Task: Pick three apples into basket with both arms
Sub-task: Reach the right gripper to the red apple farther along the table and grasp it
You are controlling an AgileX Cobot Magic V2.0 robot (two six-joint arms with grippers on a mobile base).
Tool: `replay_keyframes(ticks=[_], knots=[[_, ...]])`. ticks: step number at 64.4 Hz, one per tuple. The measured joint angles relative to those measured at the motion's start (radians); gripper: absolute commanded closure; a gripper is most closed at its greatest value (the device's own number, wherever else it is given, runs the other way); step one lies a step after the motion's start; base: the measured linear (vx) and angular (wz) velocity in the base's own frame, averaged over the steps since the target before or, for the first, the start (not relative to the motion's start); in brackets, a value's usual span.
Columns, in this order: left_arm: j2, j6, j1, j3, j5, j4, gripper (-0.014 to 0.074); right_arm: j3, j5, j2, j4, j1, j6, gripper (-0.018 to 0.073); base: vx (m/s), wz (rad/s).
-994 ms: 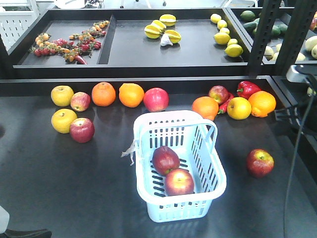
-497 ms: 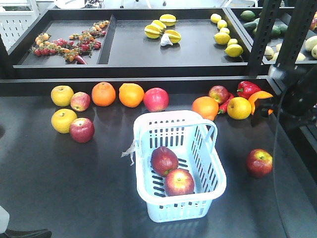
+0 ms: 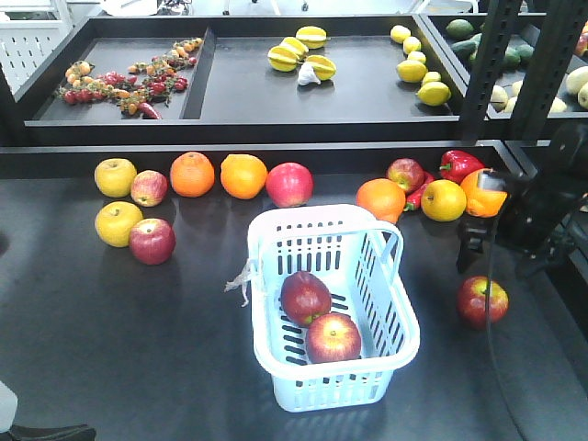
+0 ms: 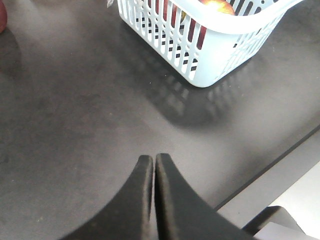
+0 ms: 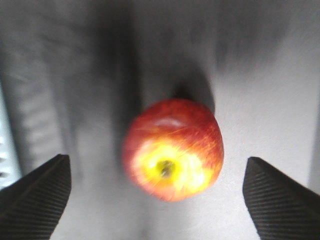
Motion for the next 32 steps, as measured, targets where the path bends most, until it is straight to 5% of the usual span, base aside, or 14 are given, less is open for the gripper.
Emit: replay_keyframes(ticks=[32], knots=[[0.000, 0.000, 0.000, 0.000, 0.000, 0.000, 0.0603, -0.001, -0.031, 0.109, -0.006, 0.000, 0.004, -0.0022, 0.00, 0.00]])
